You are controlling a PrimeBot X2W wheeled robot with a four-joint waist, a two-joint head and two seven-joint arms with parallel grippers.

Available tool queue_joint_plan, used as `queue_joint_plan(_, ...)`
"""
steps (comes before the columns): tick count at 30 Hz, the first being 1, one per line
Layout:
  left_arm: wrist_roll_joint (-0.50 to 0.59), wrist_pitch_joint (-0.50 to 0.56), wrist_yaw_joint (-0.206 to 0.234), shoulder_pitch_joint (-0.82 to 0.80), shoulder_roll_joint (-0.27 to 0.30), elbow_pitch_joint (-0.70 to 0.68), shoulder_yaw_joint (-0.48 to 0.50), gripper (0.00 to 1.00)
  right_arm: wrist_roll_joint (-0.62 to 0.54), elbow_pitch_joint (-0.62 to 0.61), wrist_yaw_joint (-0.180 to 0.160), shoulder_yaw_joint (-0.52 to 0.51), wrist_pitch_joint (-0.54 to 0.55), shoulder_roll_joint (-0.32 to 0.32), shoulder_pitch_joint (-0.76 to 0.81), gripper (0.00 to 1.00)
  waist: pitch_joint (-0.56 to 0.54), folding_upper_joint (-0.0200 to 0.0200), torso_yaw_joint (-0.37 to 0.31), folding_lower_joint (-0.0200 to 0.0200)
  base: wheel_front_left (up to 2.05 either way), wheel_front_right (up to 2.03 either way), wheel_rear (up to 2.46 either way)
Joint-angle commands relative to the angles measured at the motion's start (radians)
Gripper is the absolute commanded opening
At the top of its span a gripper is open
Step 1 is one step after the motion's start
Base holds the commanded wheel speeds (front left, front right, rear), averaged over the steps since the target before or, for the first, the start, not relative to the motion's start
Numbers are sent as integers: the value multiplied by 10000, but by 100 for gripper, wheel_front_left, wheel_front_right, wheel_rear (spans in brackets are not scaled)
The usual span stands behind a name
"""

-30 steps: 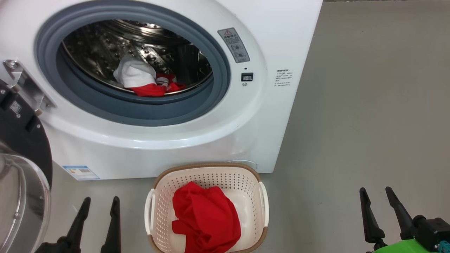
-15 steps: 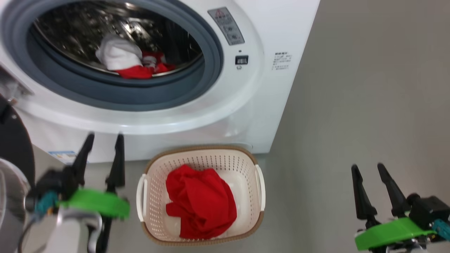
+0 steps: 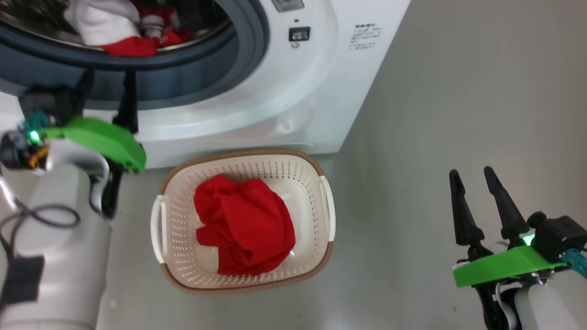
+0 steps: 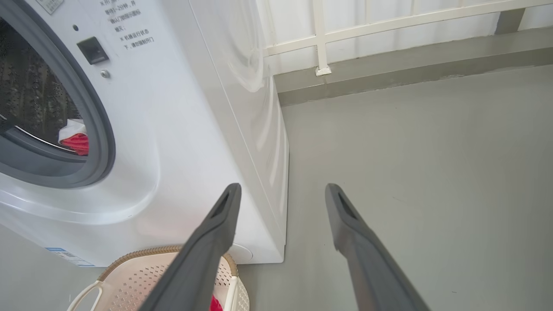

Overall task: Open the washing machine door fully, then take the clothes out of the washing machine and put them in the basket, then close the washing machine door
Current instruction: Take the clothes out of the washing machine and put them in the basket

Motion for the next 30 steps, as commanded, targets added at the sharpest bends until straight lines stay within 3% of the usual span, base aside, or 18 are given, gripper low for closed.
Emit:
queue_joint_plan(1, -1, 81, -22, -447, 476, 183, 186, 100, 44, -280, 63, 263, -65, -98, -224, 100, 525, 0, -370, 0, 0, 0, 0)
queue_joint_plan(15, -228, 542, 300, -2975, 1132, 3052, 327, 100, 331, -386, 63, 599, -65, -98, -740, 100, 1362, 0, -1056, 0, 0, 0, 0)
queue_joint_plan(21, -334, 674, 687, -3591, 1520, 3511, 425, 100, 437, -438, 63, 753, -65, -98, -856, 100, 1628, 0, -1319, 0, 0, 0, 0)
queue_joint_plan(28, -434, 782, 664, -3823, 1755, 3730, 395, 100, 532, -475, 63, 840, -65, -98, -873, 100, 1770, 0, -1524, 0, 0, 0, 0)
queue_joint_plan(30, -436, 695, 624, -3848, 1786, 3756, 354, 46, 545, -479, 63, 841, -65, -98, -877, 100, 1786, 0, -1547, 0, 0, 0, 0)
